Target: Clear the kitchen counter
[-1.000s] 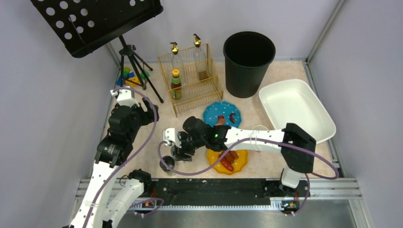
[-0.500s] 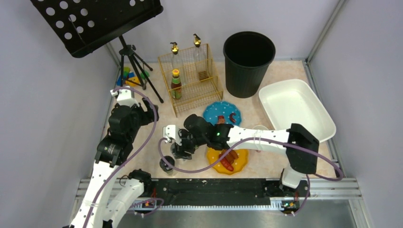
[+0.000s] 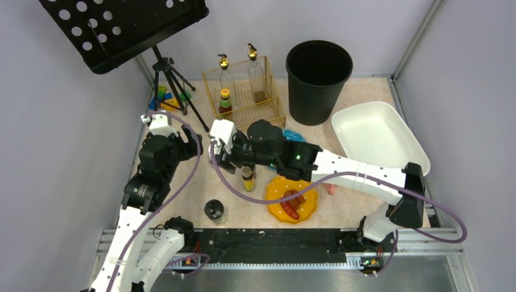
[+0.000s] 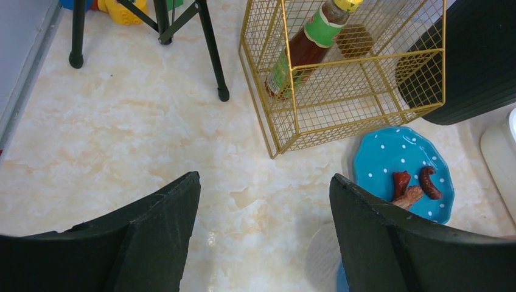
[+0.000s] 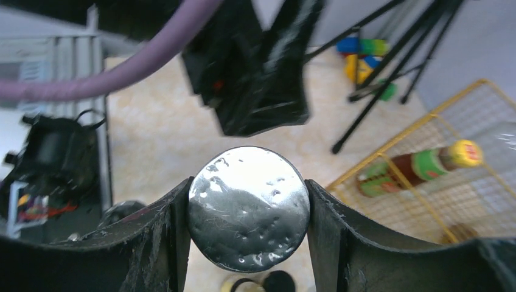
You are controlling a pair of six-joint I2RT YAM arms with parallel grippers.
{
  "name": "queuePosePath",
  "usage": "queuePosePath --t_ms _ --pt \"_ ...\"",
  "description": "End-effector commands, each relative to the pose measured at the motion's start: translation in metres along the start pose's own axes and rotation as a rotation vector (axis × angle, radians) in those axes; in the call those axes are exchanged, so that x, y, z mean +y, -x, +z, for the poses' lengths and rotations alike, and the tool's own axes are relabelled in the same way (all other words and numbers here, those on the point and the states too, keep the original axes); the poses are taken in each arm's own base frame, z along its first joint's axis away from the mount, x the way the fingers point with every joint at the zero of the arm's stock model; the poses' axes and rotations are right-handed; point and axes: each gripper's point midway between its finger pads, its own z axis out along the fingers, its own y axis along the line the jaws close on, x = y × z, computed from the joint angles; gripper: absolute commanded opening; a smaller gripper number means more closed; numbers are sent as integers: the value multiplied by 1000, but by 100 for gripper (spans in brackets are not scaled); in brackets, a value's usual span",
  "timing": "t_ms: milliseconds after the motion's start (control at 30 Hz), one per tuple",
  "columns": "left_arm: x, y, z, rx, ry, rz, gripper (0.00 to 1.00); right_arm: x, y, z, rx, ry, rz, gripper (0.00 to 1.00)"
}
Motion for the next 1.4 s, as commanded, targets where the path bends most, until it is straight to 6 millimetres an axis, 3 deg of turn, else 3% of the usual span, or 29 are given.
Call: queuePosePath --t_ms 0,267,433,600,867,1133,1367 --pt "0 12 0 -45 0 -10 82 -82 79 -34 -154 -325 33 0" --pt "0 11 1 -39 1 -9 82 -188 94 -56 -208 -588 170 0" --pt "0 10 2 -34 2 -11 82 -228 80 -43 -208 -661 226 0" --pt "-1 10 2 -34 -2 -10 82 -254 68 -26 -197 -726 233 0" --pt "-4 9 2 -28 -19 -15 82 -291 40 -17 -183 -822 263 0" --pt "-7 9 1 -25 -32 -18 82 -317 12 -4 -197 -820 334 0" --pt "-7 10 -1 -32 -36 -18 82 -324 -11 14 -196 -808 368 0"
